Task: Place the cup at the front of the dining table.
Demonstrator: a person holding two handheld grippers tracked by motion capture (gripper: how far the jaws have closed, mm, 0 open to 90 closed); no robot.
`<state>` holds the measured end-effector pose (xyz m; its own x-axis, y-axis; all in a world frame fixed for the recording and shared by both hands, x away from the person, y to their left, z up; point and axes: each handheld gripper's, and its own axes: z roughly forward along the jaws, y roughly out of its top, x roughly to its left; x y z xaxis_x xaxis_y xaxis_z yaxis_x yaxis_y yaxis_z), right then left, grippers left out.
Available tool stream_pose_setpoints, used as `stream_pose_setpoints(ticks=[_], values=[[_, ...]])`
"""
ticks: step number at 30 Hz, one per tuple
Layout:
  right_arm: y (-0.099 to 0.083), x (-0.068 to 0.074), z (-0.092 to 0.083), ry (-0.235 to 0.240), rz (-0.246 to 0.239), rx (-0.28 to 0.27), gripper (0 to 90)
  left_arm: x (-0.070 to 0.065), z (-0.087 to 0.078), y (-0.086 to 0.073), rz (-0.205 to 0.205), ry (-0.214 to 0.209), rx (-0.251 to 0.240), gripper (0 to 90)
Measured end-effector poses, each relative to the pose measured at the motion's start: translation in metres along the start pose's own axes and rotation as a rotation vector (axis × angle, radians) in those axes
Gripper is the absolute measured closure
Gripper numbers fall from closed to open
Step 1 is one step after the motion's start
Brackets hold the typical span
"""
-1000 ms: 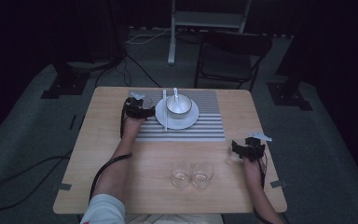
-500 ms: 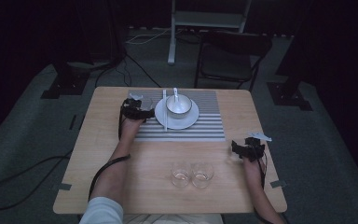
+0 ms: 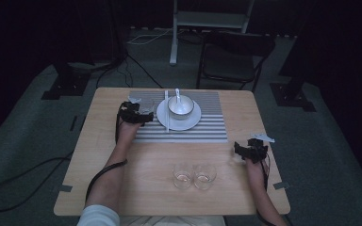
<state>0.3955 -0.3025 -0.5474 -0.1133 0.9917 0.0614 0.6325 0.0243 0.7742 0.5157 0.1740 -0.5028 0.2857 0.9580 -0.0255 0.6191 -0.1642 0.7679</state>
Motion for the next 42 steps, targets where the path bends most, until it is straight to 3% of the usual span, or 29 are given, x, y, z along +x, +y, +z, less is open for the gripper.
stream_pose_setpoints(ticks=[15, 20, 30, 36, 42], values=[[0.0, 0.0, 0.0, -0.005, -0.001, 0.001, 13.1, 0.006, -0.021, -0.013, 0.027, -0.054, 0.004, 2.7], [0.0, 0.0, 0.0, -0.006, -0.003, 0.001, 13.1, 0.004, -0.027, -0.016, 0.057, -0.065, 0.004, 2.7], [0.0, 0.0, 0.0, -0.004, -0.001, -0.001, 13.1, 0.003, -0.045, -0.02, 0.063, -0.092, -0.027, 2.7], [0.0, 0.0, 0.0, -0.004, 0.0, 0.0, 13.1, 0.002, -0.052, -0.028, 0.084, -0.102, -0.022, 2.6], [0.0, 0.0, 0.0, -0.004, -0.001, -0.001, 13.1, 0.007, -0.06, -0.035, 0.078, -0.107, -0.025, 2.7]])
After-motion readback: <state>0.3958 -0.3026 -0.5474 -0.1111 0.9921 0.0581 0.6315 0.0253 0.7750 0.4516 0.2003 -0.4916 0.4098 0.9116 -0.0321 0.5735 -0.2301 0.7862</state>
